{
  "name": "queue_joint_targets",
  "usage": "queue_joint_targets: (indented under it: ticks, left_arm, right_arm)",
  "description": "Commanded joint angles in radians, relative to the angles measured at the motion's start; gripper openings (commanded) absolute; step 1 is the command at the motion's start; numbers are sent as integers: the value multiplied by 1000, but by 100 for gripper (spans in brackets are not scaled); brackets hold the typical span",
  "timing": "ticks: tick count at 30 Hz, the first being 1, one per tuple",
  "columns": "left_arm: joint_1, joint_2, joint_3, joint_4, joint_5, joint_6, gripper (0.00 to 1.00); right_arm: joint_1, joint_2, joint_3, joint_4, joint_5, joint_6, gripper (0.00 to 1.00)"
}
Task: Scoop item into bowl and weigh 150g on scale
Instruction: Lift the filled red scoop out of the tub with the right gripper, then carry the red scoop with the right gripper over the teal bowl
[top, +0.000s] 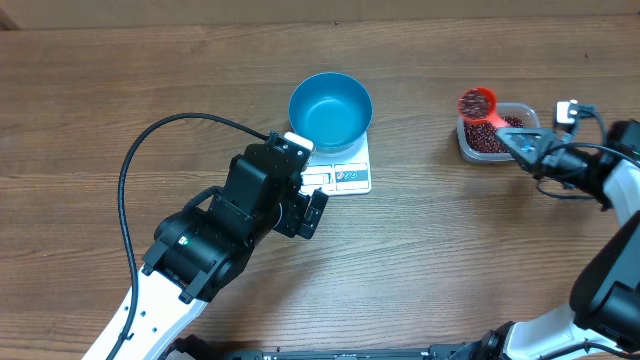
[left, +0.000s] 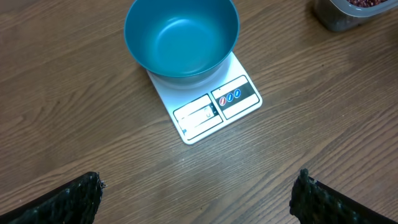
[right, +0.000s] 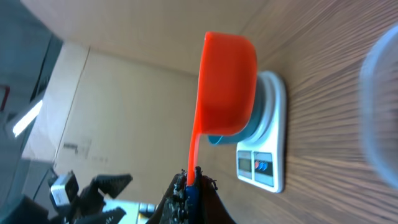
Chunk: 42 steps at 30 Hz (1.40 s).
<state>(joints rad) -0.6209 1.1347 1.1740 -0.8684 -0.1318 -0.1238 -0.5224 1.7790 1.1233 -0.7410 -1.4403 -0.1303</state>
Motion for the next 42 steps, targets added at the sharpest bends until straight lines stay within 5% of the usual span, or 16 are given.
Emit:
queue_joint_targets:
  ticks: [1, 10, 26, 42]
  left_arm:
    - [5, 4, 7, 2, -9, 16, 100]
    - [5, 4, 7, 2, -9, 16, 100]
    - [5, 4, 7, 2, -9, 16, 100]
    - [5, 4, 7, 2, -9, 16, 100]
  right_arm:
    - [84, 7, -7, 11, -42, -1, 4]
    - [301, 7, -6, 86, -31, 20, 4]
    - [553, 7, -6, 662, 170, 566, 4]
    - [634, 7, -7, 688, 457, 463, 4]
